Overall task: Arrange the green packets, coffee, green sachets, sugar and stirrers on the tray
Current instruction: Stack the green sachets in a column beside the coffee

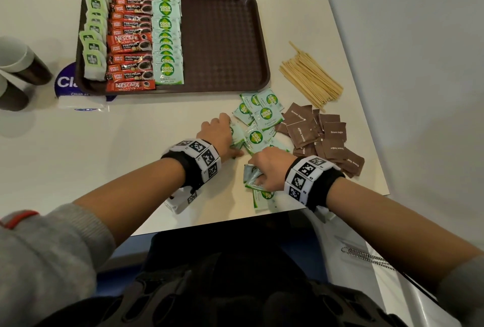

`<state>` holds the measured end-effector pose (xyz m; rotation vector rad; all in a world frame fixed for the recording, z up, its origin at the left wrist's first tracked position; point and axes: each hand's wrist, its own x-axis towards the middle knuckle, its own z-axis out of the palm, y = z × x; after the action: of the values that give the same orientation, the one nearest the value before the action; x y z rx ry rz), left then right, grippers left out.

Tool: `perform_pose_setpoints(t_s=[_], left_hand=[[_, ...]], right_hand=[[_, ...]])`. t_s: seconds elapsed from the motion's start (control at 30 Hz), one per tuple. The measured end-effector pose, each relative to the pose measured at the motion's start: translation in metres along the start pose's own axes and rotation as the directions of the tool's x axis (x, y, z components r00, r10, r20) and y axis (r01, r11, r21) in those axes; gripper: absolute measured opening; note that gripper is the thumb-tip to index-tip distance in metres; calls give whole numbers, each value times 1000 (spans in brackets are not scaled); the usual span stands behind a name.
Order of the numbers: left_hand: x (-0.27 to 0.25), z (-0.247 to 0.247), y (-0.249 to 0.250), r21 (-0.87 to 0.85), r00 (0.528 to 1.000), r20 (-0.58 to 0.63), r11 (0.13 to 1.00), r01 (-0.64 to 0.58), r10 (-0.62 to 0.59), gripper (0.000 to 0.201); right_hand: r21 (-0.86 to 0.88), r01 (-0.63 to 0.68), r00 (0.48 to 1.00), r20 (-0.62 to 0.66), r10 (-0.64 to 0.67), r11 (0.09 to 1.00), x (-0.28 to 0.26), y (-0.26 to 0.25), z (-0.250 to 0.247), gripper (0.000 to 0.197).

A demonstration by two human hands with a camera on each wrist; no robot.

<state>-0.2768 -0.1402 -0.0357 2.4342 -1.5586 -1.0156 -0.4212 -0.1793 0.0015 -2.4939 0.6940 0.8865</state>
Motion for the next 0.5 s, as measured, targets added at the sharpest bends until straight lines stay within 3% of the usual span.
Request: perform_pose_setpoints(t_s=[0.13,0.3,0.4,0.5], left_hand=[[1,-3,1,77,1000,25,997,16,-18,78],[1,-7,-10,34,995,49,996,-87,86,59],[0,-22,-21,-97,997,57,994,-48,54,49],[1,-37,-36,-390,1000,27,921,1,10,42]], right_hand=[[59,-20,998,-53,23,998,1,9,-14,11],[127,31,991,-136,-14,991,6,11,-31,12],[225,40,990,-143,-7,973,10,10,-44,18],[390,91,974,-226,0,916,18,7,-59,19]])
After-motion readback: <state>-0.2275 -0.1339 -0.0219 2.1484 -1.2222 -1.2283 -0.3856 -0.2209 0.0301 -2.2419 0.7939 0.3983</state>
